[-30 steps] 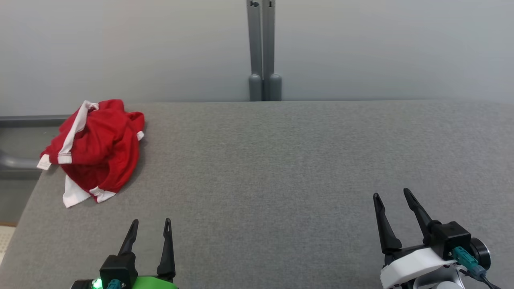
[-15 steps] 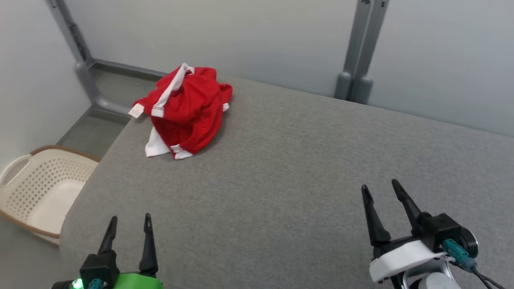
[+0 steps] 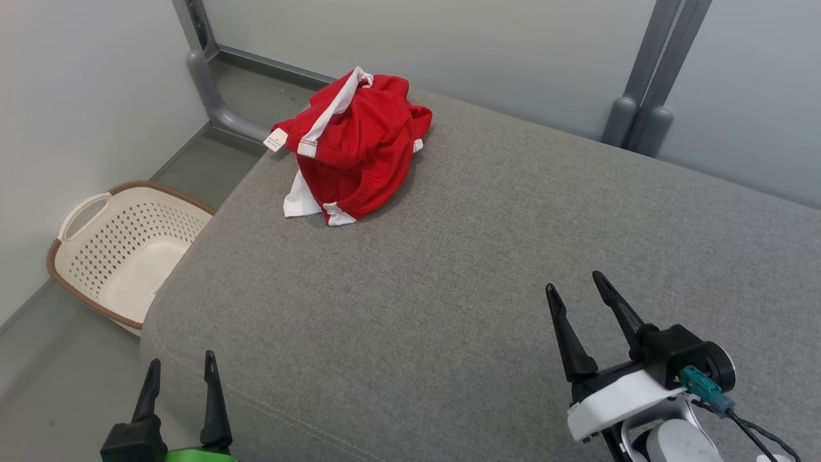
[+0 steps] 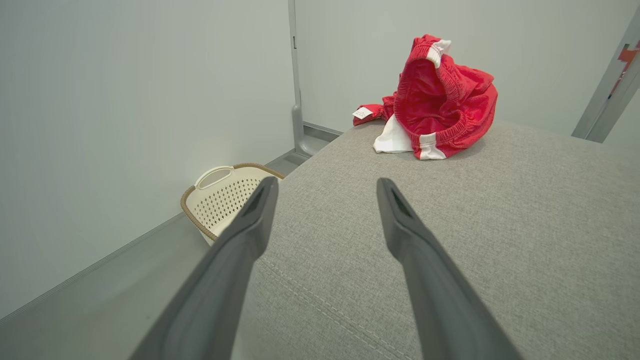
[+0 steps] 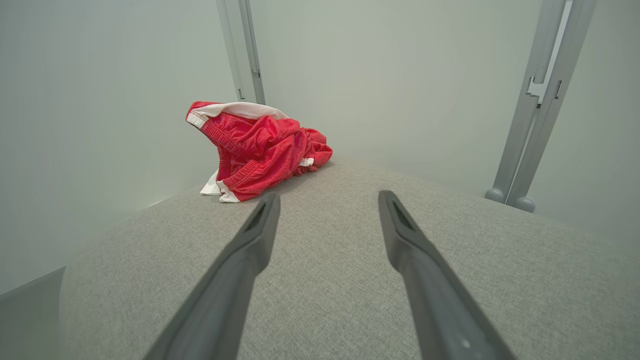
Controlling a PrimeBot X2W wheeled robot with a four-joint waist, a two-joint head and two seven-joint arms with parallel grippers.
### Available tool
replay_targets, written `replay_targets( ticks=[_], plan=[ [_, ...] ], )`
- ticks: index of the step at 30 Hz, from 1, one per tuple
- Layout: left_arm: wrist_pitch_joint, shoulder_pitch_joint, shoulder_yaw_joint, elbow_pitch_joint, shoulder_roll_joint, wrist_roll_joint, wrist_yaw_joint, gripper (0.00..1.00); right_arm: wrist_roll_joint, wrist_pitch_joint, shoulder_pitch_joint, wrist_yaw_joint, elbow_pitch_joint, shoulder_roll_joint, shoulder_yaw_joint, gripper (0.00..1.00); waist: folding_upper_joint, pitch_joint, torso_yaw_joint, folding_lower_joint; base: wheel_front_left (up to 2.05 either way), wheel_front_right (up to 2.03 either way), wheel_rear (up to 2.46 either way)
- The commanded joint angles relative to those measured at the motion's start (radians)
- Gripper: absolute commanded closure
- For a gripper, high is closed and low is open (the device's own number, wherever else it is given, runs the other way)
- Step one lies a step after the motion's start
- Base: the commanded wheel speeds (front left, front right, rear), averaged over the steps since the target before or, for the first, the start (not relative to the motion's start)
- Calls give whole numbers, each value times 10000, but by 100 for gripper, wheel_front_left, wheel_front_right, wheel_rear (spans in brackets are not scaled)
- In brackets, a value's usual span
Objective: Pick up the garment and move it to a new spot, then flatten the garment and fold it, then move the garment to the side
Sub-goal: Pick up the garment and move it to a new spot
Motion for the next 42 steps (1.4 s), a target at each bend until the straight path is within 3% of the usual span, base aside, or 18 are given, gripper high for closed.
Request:
replay_targets(
  ticks=[1,9,18,28,37,42],
  plan=[
    [-7,73,58,24,14,-34,-18,0,28,-32,44,1,-15,-49,-47,0,0,8,6,-1,0,0,0],
    [-7,-556,394,201,303,151,-257,0,-12,-32,429,1,-285,-49,-466,0,0,195,9,-1,0,0,0],
    [-5,-3400,292,564,1384,539,-811,0,-785,-32,-134,-1,-581,-54,-488,0,0,1426,-1110,-1,0,0,0],
    [1199,-7422,-534,3742,2652,341,-1306,0,-1453,-32,-1056,-1,-738,-54,-340,0,0,2660,-2598,-1,0,0,0],
    [2456,-9187,-1745,6356,3096,-359,-1378,0,-1664,-32,-1357,-1,-868,-42,-428,0,0,3363,-3244,-1,0,0,0],
    [2604,-9702,-1904,7287,3550,-723,-1379,0,-1662,-32,-1515,-1,-939,-42,-407,0,0,3631,-3420,-1,0,0,0]
  ],
)
